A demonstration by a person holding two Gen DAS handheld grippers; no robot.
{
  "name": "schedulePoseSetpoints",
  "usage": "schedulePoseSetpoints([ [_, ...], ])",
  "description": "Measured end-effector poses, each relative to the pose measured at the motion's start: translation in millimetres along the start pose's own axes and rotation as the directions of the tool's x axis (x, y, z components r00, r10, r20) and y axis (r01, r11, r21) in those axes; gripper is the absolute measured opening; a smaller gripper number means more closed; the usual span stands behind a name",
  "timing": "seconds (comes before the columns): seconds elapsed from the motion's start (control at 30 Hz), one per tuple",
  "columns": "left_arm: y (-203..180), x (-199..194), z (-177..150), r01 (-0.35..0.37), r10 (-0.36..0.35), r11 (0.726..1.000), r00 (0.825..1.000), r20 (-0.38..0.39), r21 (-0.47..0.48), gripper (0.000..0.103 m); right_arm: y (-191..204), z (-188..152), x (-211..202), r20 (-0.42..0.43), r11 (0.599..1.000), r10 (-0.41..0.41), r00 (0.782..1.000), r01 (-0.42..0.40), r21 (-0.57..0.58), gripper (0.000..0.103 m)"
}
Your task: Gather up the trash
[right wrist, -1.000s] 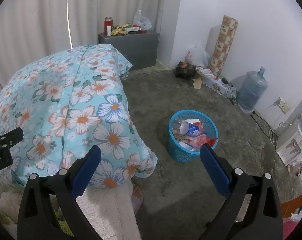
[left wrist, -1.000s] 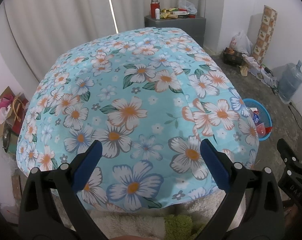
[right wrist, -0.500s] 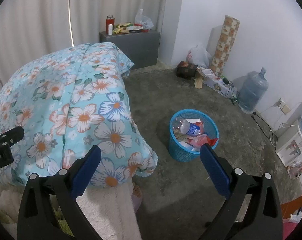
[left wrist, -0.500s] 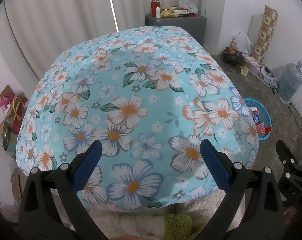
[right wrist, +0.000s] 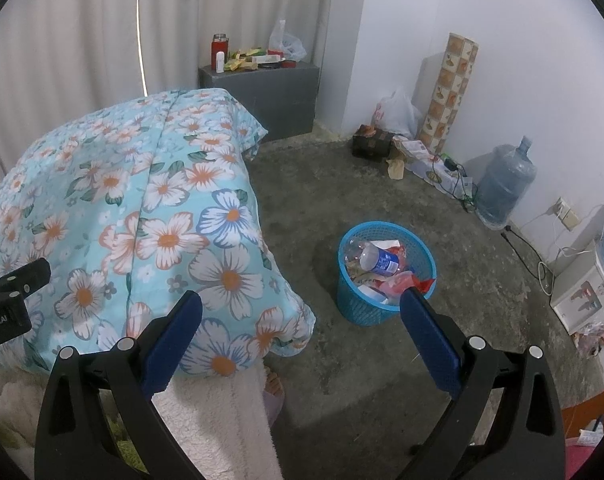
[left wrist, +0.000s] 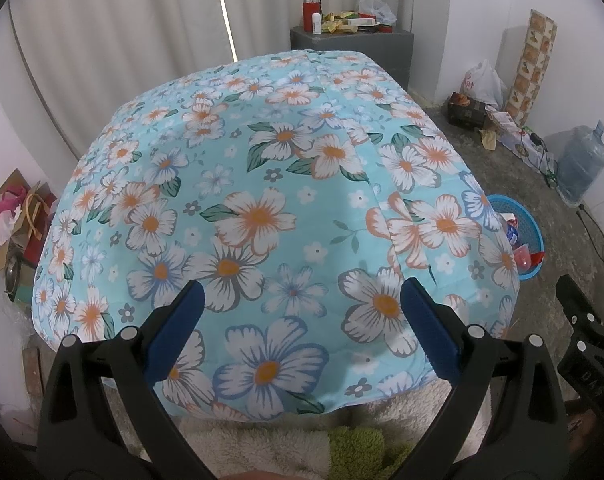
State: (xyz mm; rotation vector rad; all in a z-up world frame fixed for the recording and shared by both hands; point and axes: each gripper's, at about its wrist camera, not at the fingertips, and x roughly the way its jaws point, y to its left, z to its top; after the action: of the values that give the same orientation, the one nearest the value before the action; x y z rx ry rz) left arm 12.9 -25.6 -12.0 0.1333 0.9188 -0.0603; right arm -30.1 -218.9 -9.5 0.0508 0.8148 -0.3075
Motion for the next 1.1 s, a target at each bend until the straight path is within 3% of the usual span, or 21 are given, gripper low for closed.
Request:
schedulePoseSetpoints([
  [1.1,1.9,0.4,-0.7,0.002,-0.002,1.0,1.0,-0.005,0.0,0.094,1.5,-0.2,0.5,0.003,1.0,-0.002,1.0,0.002,0.0,0.096],
])
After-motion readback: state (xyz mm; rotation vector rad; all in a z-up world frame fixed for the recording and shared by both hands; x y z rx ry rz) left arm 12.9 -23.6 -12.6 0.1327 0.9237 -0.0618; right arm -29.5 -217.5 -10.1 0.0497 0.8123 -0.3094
